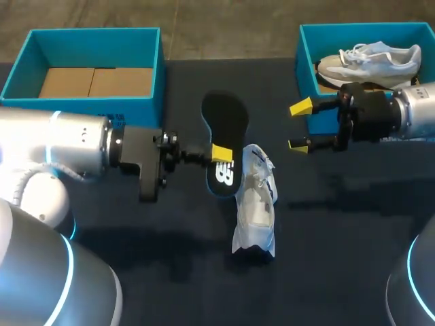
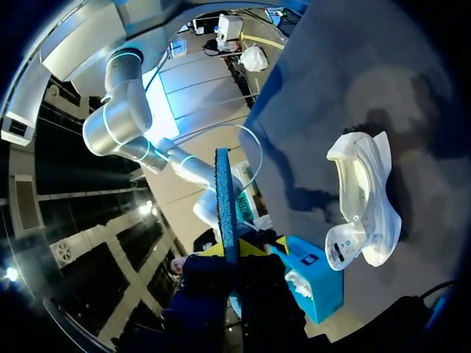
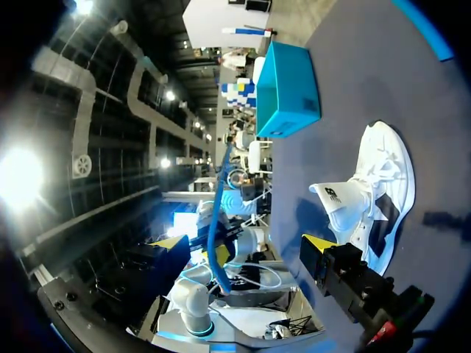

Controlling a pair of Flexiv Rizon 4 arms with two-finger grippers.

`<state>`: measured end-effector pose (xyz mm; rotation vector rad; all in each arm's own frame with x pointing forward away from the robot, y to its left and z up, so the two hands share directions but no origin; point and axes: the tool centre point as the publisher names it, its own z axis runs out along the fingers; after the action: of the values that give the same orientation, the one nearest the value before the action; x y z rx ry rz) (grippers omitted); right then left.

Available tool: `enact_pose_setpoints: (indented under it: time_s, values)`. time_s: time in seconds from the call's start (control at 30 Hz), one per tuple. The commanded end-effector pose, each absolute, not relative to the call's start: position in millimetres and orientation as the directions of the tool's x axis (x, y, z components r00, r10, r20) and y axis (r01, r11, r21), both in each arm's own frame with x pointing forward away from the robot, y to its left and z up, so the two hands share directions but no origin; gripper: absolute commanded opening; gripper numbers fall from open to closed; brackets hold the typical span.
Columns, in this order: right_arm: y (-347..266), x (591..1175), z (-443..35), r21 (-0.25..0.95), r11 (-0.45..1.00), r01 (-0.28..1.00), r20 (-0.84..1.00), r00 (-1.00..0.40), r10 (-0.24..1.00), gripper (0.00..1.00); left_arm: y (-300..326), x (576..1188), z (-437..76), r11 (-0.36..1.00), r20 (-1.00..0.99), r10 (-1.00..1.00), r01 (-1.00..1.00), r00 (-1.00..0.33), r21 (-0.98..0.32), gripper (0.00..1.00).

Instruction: Take the shoe out of the shoebox, open the shoe tongue, remove and reinsert the insole, then place the shoe into the shoebox

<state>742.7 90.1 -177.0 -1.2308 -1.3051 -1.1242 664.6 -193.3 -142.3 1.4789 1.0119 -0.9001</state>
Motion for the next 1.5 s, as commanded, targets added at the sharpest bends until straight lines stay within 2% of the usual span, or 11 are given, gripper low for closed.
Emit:
enact_pose_setpoints:
  time_s: [0.03, 0.33, 0.7, 1.5]
  values:
    - [91.4, 742.2, -177.4, 0.001, 0.056, 0.998, 0.996, -0.006, 0.092, 1.0, -191.1, 659.9, -145.1, -0.043, -0.928, 0.113, 0.935, 0.355, 0.352, 0.0]
    - [91.4, 742.2, -177.4, 0.001, 0.056, 0.998, 0.996, -0.006, 0.092, 1.0, -192.2, 662.4, -148.2, -0.043, -0.927, 0.109, 0.933, 0.36, 0.357, 0.0]
    - [111.7, 747.4, -183.3, -0.018, 0.069, 0.997, 0.997, 0.013, 0.073, 1.0, -200.2, 679.4, -162.4, -0.072, -0.875, 0.109, 0.882, 0.471, 0.465, 0.0]
    - [151.9, 762.8, -184.7, 0.014, 0.065, 0.998, 0.998, -0.018, 0.065, 1.0, -208.4, 691.9, -184.3, -0.109, -0.86, 0.114, 0.867, 0.497, 0.486, 0.0]
